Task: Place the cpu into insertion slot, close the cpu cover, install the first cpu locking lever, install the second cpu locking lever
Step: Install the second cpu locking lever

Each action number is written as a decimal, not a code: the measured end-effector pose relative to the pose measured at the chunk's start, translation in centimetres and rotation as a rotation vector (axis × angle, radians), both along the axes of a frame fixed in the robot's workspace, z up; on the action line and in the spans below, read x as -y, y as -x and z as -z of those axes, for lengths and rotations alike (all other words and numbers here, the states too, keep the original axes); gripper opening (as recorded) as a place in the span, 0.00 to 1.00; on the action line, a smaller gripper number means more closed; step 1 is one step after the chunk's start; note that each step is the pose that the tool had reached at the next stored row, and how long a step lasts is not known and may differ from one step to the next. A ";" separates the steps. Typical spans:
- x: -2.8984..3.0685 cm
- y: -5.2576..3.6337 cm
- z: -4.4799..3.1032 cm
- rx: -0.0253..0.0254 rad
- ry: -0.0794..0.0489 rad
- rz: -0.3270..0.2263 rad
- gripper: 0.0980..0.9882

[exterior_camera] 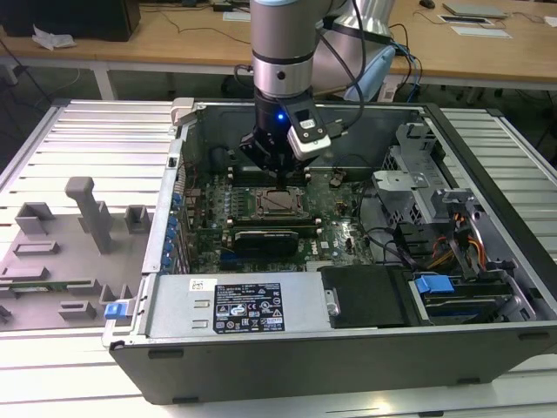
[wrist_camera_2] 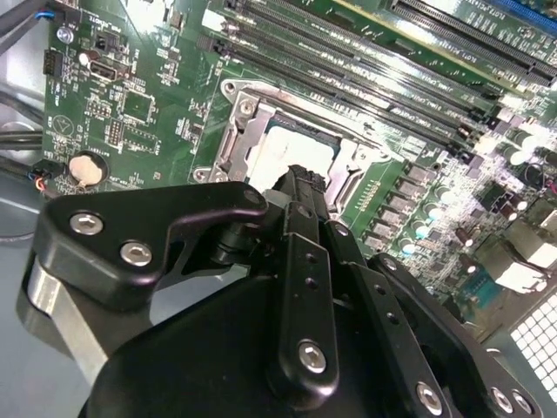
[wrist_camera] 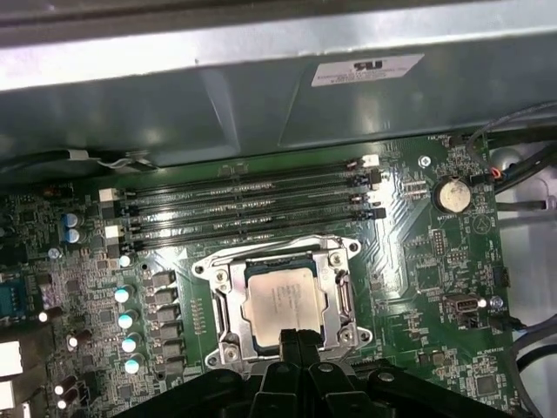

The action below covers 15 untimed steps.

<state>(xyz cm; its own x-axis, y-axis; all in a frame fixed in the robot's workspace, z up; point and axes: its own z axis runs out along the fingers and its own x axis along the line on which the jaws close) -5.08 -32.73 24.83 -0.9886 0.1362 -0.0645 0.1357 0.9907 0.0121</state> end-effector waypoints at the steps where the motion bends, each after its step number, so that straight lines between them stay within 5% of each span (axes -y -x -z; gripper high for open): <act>1: 0.09 0.00 0.00 0.0000 0.000 0.000 0.01; 15: 2.13 0.03 0.00 0.0000 0.000 0.000 0.01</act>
